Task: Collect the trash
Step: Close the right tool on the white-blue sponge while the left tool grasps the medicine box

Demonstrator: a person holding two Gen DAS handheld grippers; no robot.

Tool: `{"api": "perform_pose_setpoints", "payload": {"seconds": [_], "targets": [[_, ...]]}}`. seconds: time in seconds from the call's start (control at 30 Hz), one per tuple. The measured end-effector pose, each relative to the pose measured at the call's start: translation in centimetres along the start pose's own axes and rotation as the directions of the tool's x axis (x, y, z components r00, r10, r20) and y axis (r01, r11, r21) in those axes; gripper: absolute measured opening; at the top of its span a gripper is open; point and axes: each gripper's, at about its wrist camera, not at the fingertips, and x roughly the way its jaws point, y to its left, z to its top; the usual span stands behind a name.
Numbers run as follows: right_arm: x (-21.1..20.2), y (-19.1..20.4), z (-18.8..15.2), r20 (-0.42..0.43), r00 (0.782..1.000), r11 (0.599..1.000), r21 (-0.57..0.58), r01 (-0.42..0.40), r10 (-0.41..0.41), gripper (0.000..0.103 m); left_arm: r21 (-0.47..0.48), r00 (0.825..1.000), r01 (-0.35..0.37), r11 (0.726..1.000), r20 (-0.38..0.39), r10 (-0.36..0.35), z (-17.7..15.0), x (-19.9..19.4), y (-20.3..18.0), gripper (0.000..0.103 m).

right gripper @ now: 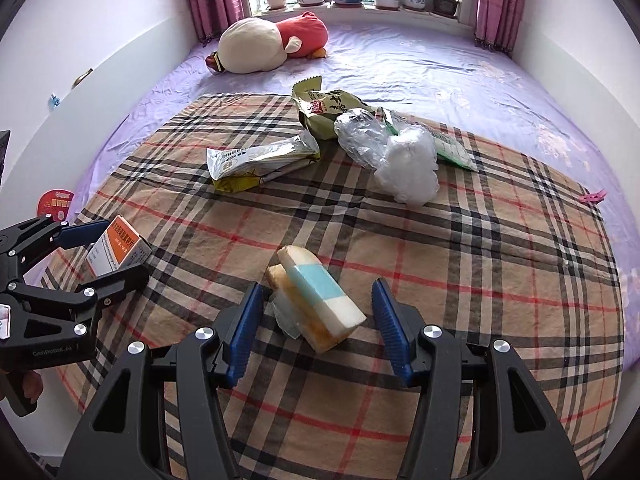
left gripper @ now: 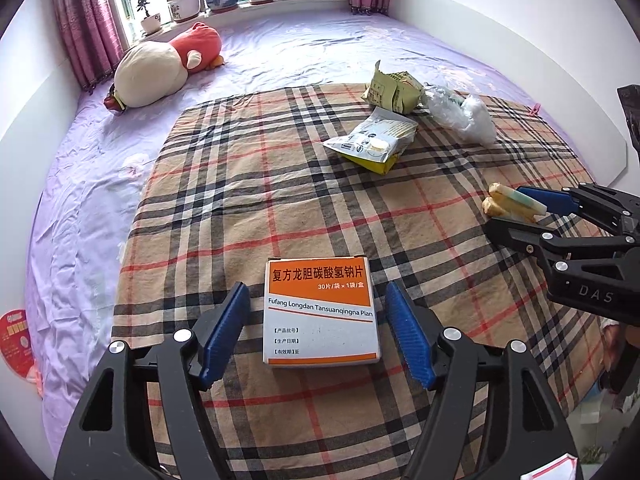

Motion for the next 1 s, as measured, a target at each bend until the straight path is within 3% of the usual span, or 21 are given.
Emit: {"api": "perform_pose_setpoints", "payload": {"seconds": [0.07, 0.13, 0.27, 0.53, 1.0], "targets": [[0.0, 0.2, 0.0, 0.001, 1.000, 1.000, -0.005, 0.008, -0.008, 0.057, 0.005, 1.000, 0.003, 1.000, 0.000, -0.003, 0.1, 0.0, -0.1, 0.068], [-0.1, 0.4, -0.1, 0.003, 1.000, 1.000, -0.009, 0.014, -0.014, 0.046, 0.012, 1.000, 0.006, 1.000, 0.001, -0.006, 0.1, 0.0, -0.1, 0.064], [-0.4, 0.7, -0.2, -0.002, 1.000, 1.000, -0.006, 0.023, -0.023, 0.037, 0.016, 1.000, 0.014, 1.000, -0.002, -0.014, -0.1, -0.3, -0.1, 0.050], [-0.8, 0.9, -0.8, -0.008, 1.000, 0.999, 0.033, 0.009, -0.009, 0.024, 0.002, 0.998, 0.055, 0.999, -0.018, -0.055, -0.4, -0.8, 0.1, 0.050], [-4.3, -1.6, -3.7, 0.036, 0.998, 0.982, 0.182, -0.058, 0.052, 0.023, 0.070, 0.995, 0.104, 0.992, -0.001, -0.104, 0.6, -2.3, -2.8, 0.050]]}}
